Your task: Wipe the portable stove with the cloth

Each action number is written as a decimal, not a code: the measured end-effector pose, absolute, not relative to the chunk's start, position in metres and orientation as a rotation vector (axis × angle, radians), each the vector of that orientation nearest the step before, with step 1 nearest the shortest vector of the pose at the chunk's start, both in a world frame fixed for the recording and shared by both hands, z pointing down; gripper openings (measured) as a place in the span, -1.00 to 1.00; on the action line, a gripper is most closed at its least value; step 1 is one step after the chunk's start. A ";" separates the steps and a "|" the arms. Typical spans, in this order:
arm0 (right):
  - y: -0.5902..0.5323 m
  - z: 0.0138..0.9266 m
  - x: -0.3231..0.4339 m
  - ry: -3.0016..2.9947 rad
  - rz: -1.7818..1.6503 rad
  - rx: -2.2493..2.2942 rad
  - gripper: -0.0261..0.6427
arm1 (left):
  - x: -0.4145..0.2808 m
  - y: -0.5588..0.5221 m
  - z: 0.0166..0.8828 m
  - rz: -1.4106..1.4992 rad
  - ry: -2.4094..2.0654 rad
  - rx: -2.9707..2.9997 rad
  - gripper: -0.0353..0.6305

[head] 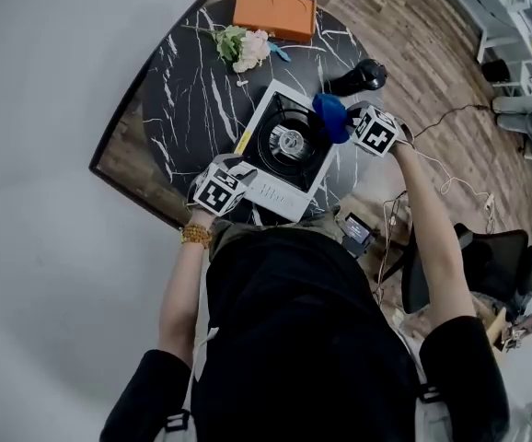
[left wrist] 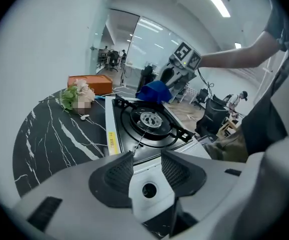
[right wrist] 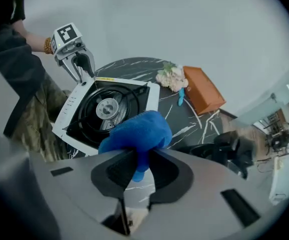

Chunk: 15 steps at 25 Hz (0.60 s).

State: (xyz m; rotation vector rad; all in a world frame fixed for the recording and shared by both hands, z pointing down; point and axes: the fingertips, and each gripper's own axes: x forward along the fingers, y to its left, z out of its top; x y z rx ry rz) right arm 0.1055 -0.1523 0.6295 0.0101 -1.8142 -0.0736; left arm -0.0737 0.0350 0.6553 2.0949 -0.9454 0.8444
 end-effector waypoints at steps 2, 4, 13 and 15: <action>-0.148 0.650 0.102 -1.768 0.041 -0.050 -0.73 | -0.077 0.032 0.660 0.839 -0.971 2.071 -0.45; -0.143 0.665 0.093 -1.743 0.144 -0.075 -0.73 | -0.079 0.029 0.659 0.818 -0.975 2.049 -0.53; -0.139 0.688 0.076 -1.674 0.106 -0.157 -0.67 | -0.077 0.019 0.659 0.969 -0.957 2.097 -0.52; -0.140 0.688 0.068 -1.691 0.048 -0.158 -0.67 | -0.077 0.018 0.669 1.005 -0.973 2.104 -0.52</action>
